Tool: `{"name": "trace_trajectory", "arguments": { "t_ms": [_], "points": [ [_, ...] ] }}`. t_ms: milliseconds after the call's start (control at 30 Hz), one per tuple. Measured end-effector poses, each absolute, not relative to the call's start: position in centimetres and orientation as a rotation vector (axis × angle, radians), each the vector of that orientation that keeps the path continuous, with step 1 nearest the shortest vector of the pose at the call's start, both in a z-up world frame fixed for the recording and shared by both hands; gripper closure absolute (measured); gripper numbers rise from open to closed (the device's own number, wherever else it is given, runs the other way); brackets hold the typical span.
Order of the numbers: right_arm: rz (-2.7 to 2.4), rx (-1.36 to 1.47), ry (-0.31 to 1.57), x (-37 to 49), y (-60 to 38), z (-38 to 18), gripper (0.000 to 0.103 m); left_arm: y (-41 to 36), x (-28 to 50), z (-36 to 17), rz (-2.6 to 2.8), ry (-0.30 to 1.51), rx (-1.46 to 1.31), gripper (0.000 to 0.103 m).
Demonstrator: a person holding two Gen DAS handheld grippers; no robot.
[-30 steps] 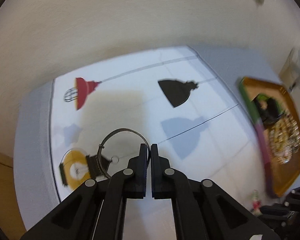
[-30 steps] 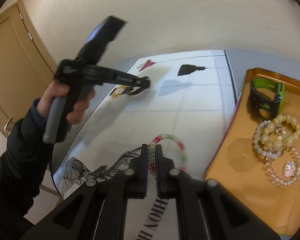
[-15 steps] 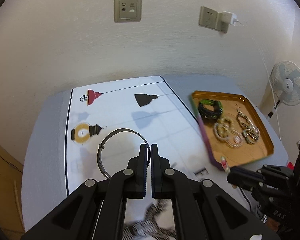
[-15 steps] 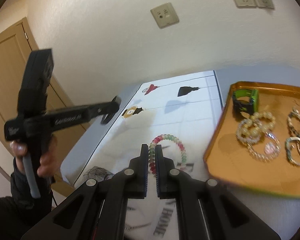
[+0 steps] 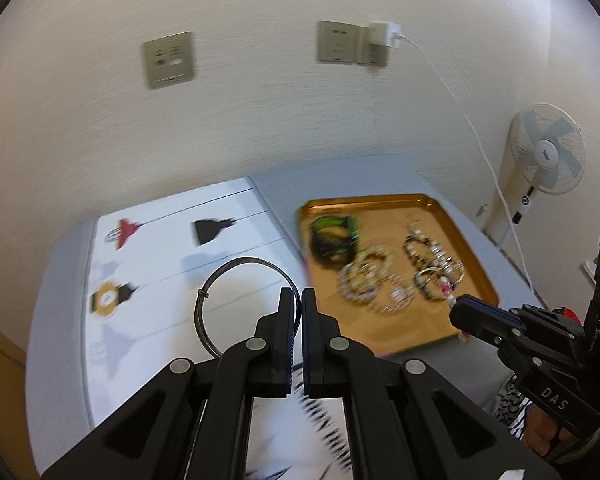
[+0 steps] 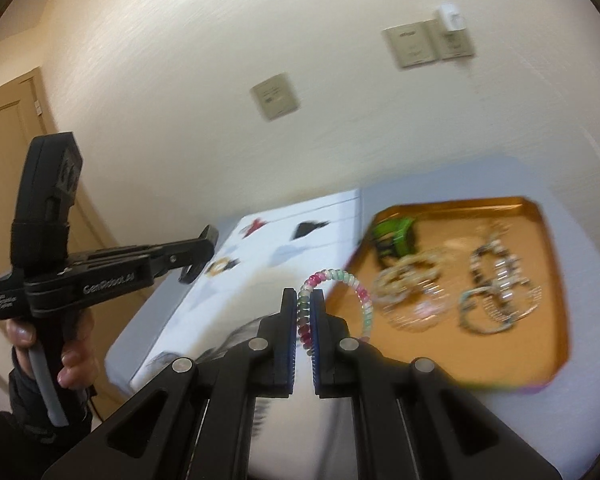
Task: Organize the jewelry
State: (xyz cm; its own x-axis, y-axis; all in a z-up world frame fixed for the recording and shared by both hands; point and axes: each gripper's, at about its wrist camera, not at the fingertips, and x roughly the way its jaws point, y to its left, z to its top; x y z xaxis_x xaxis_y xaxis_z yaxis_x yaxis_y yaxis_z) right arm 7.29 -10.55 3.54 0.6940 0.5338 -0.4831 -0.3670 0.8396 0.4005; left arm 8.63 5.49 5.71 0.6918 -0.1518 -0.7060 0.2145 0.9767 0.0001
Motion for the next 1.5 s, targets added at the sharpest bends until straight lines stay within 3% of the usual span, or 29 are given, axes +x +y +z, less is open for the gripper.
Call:
{"name": "trace_trajectory", "arguments": {
  "t_ms": [600,633,667,700,733,767,800,833,967,1133,1500],
  "points": [
    [0.314,0.271,0.665,17.0,-16.1,0.5,0.096,-3.8,21.1,0.6,-0.247,0.869,0.173,0.097],
    [0.315,0.266,0.674,17.3,-16.1,0.3,0.094,-3.8,21.3,0.4,-0.244,0.870,0.170,0.092],
    [0.307,0.262,0.685,17.5,-16.1,0.0,0.094,-3.7,21.7,0.1,-0.240,0.883,0.167,0.062],
    [0.297,0.256,0.704,17.7,-16.1,-0.2,0.087,-3.6,22.0,-0.1,-0.230,0.899,0.168,0.045],
    [0.289,0.255,0.717,17.7,-16.2,-0.4,0.067,-3.4,21.9,-0.1,-0.204,0.894,0.171,0.009],
    [0.282,0.262,0.719,17.6,-16.3,-0.4,0.053,-3.3,21.6,0.2,-0.185,0.862,0.170,0.004],
    [0.273,0.277,0.703,17.2,-16.6,-0.4,0.033,-3.0,20.9,0.6,-0.165,0.811,0.177,0.004],
    [0.271,0.284,0.687,16.7,-16.7,-0.3,0.029,-2.8,20.4,0.8,-0.156,0.789,0.197,0.002],
    [0.272,0.281,0.671,14.6,-16.9,0.3,0.028,-2.4,18.3,0.8,-0.091,0.774,0.260,0.000],
    [0.207,0.235,0.711,11.6,-16.4,-0.4,0.020,-1.6,13.9,-0.3,-0.037,0.789,0.229,0.000],
    [0.093,0.155,0.724,7.0,-15.9,0.4,0.019,-0.9,8.1,-1.0,-0.013,0.773,0.176,0.000]
  ]
}}
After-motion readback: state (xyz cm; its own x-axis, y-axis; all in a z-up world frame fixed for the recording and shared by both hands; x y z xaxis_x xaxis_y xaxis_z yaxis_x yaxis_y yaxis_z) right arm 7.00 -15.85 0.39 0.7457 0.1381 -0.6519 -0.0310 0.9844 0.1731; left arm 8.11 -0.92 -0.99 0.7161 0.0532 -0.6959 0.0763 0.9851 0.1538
